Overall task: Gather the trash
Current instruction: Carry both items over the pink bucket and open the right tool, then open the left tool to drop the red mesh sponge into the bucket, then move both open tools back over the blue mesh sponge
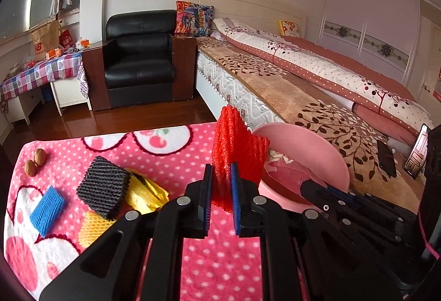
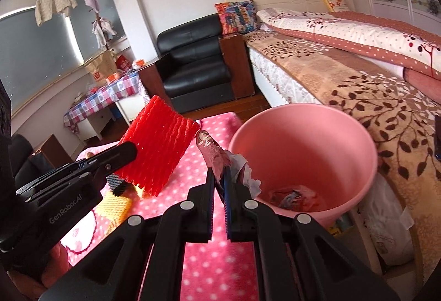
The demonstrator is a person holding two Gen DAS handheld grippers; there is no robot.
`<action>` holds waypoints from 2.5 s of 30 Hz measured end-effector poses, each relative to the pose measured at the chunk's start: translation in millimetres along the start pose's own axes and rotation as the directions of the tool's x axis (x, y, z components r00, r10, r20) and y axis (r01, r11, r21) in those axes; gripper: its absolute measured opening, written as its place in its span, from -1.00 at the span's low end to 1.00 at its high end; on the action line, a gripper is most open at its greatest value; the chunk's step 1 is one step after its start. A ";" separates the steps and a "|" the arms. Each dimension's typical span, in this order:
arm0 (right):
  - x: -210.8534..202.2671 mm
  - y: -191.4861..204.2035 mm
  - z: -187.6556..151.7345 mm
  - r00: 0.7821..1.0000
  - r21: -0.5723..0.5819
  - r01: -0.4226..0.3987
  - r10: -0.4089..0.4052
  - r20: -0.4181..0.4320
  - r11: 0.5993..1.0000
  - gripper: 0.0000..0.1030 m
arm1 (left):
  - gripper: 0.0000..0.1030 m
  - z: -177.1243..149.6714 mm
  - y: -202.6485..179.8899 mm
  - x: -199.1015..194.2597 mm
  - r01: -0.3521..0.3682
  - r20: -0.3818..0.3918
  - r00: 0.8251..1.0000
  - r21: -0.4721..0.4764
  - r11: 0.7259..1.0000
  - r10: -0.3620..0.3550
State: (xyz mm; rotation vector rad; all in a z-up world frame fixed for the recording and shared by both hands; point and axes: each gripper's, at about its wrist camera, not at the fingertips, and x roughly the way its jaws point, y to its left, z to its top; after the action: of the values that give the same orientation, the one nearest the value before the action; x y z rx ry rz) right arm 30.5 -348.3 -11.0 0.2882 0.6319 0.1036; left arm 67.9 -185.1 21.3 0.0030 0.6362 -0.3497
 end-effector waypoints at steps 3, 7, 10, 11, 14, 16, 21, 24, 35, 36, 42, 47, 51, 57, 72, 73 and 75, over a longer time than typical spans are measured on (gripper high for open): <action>0.7 -16.8 4.1 1.000 0.027 0.028 -0.028 0.005 0.999 -0.89 | -0.77 3.5 -11.5 9.6 0.023 -0.006 1.000 0.016 1.000 -0.023; 4.1 -34.9 4.9 0.998 0.049 0.057 -0.057 0.005 0.997 -0.89 | -0.77 5.1 -23.7 24.1 0.050 -0.027 0.998 0.026 0.998 -0.049; 8.2 -46.7 5.5 0.997 0.061 0.077 -0.077 0.002 0.995 -0.89 | -0.77 5.4 -31.1 36.1 0.055 -0.050 0.997 0.034 0.998 -0.053; 10.0 -49.2 5.6 0.997 0.063 0.082 -0.082 -0.001 0.995 -0.89 | -0.77 5.7 -33.5 39.8 0.057 -0.056 0.997 0.037 0.998 -0.055; 16.0 -58.4 5.6 0.995 0.073 0.102 -0.101 -0.012 0.992 -0.89 | -0.77 5.8 -41.2 51.2 0.061 -0.071 0.996 0.048 0.997 -0.057; 18.7 -63.2 4.8 0.994 0.080 0.110 -0.109 -0.018 0.991 -0.89 | -0.77 6.3 -45.6 58.3 0.066 -0.080 0.995 0.053 0.996 -0.062; 26.1 -73.1 5.3 0.990 0.090 0.140 -0.138 -0.035 0.986 -0.88 | -0.77 7.8 -54.0 72.3 0.076 -0.094 0.993 0.070 0.995 -0.069; 29.6 -77.8 4.0 0.988 0.097 0.150 -0.146 -0.041 0.984 -0.87 | -0.77 8.8 -57.6 77.6 0.077 -0.092 0.993 0.069 0.995 -0.071; 39.2 -82.2 0.9 0.985 0.107 0.167 -0.162 -0.053 0.980 -0.72 | -0.28 9.9 -58.7 88.3 0.104 -0.107 0.989 0.040 0.994 -0.099; 39.9 -82.9 0.6 0.985 0.109 0.167 -0.162 -0.054 0.980 -0.68 | -0.27 9.6 -58.7 88.4 0.106 -0.107 0.989 0.041 0.994 -0.101; 37.1 -82.8 -0.2 0.989 0.129 0.147 -0.143 -0.045 0.981 -0.34 | -0.27 8.0 -59.8 84.1 0.106 -0.104 0.990 0.059 0.993 -0.099; 30.3 -72.2 -2.4 0.991 0.124 0.130 -0.126 -0.039 0.984 -0.32 | -0.27 7.1 -59.3 71.5 0.101 -0.082 0.992 0.069 0.992 -0.096; 23.8 -60.0 -4.9 0.993 0.109 0.115 -0.112 -0.032 0.987 -0.29 | -0.27 5.6 -55.3 58.5 0.089 -0.069 0.994 0.064 0.994 -0.084; 11.5 -42.0 -8.6 0.995 0.085 0.099 -0.097 -0.026 0.992 -0.23 | -0.27 2.1 -46.6 37.7 0.066 -0.045 0.997 0.061 0.996 -0.063; -4.2 10.4 -28.8 0.998 0.044 0.037 -0.034 -0.053 0.998 -0.19 | -0.27 -12.7 -6.5 -9.2 -0.001 -0.001 1.000 0.009 1.000 0.001; -4.5 13.9 -31.0 0.998 0.042 0.031 -0.029 -0.057 0.999 -0.19 | -0.27 -14.9 -2.7 -11.9 -0.006 0.000 1.000 0.006 1.000 0.006; -4.9 21.6 -36.5 0.998 0.036 0.021 -0.018 -0.065 0.999 -0.19 | -0.27 -18.9 4.0 -16.7 -0.015 0.001 1.000 0.001 1.000 0.015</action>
State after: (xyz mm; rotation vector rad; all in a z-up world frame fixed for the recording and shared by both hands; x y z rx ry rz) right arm 4.6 -320.1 -29.8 0.3153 0.7011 0.0827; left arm 45.7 -174.0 15.3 0.0089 0.6343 -0.3355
